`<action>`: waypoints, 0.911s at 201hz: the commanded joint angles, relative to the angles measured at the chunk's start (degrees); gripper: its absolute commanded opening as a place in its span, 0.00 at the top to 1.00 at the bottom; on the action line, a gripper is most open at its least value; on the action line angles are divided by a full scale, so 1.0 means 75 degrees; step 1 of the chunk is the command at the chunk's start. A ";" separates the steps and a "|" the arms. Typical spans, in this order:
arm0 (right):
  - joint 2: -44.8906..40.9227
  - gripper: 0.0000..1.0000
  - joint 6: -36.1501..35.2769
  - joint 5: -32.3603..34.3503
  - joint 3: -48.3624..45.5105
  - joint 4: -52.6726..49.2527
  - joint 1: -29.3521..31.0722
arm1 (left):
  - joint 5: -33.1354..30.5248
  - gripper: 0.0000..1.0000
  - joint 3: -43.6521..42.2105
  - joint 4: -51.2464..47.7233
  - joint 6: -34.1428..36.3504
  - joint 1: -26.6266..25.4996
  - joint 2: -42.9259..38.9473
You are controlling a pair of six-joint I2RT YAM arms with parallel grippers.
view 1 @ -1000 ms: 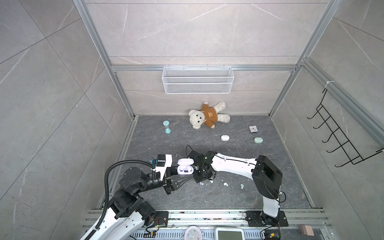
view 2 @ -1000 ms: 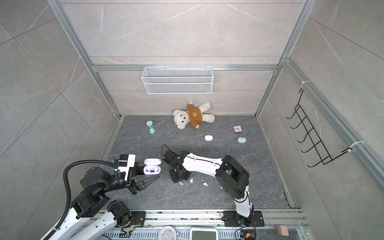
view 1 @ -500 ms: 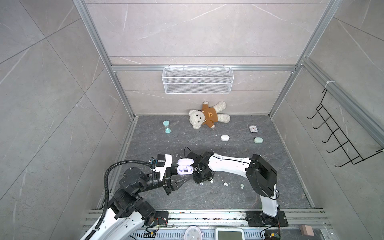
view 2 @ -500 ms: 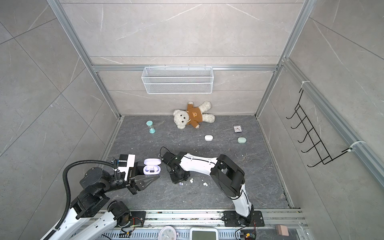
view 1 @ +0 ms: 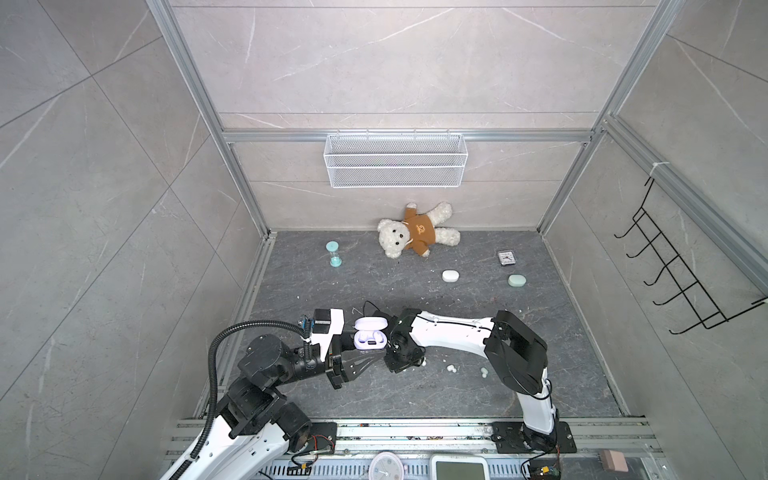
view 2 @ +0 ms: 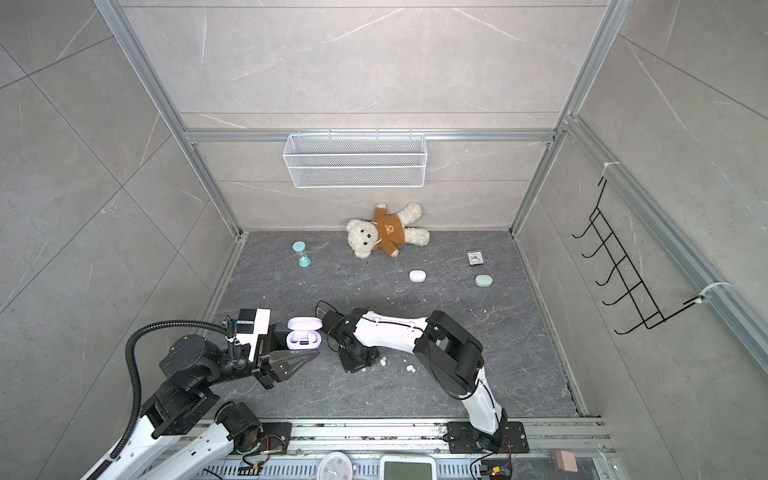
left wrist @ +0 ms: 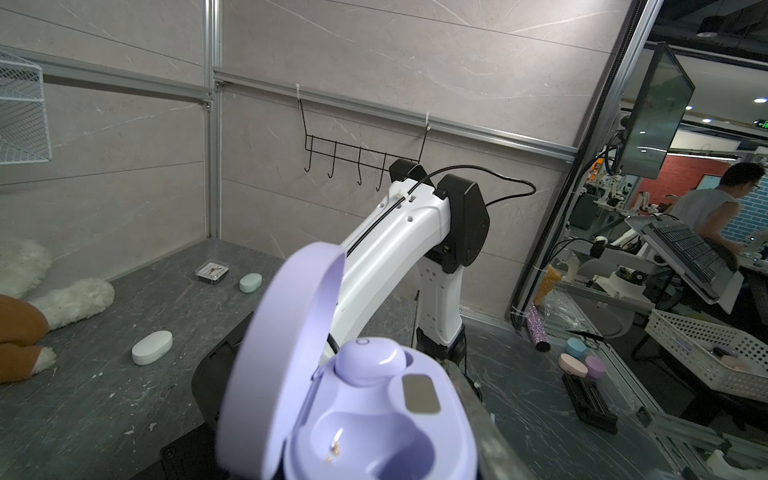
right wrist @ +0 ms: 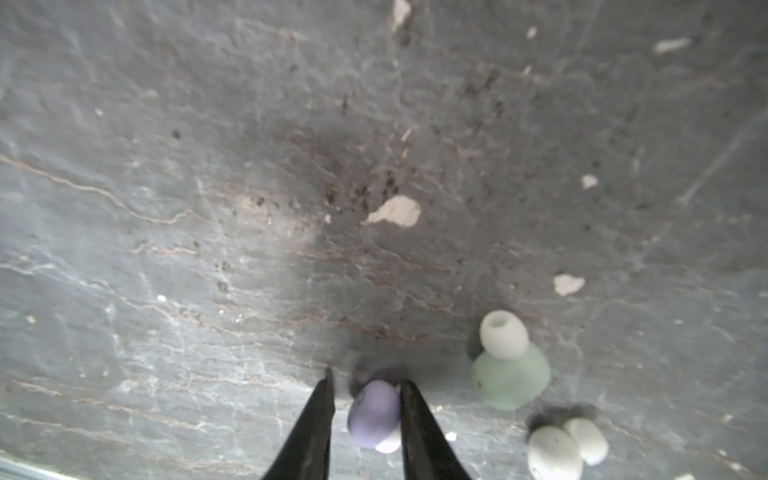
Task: Insert the wireless bluetooth earbuds into the charging case
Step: 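Lower the right gripper and close it on the second lavender earbud, then lift the earbud with the right gripper toward the case while the left gripper raises it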
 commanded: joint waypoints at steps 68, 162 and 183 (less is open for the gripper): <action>0.0195 0.79 0.0104 0.0407 0.0140 -0.0294 0.0066 | -0.0090 0.85 0.0009 0.0436 -0.0108 0.0019 -0.0112; -0.0670 0.82 0.0266 0.0457 -0.0102 -0.0358 0.0045 | -0.0105 0.85 0.0008 0.0523 -0.0097 0.0019 0.0073; -0.1047 0.82 0.0428 0.0375 -0.0315 -0.0364 0.0047 | -0.0125 0.85 0.0001 0.0561 -0.0094 0.0019 0.0106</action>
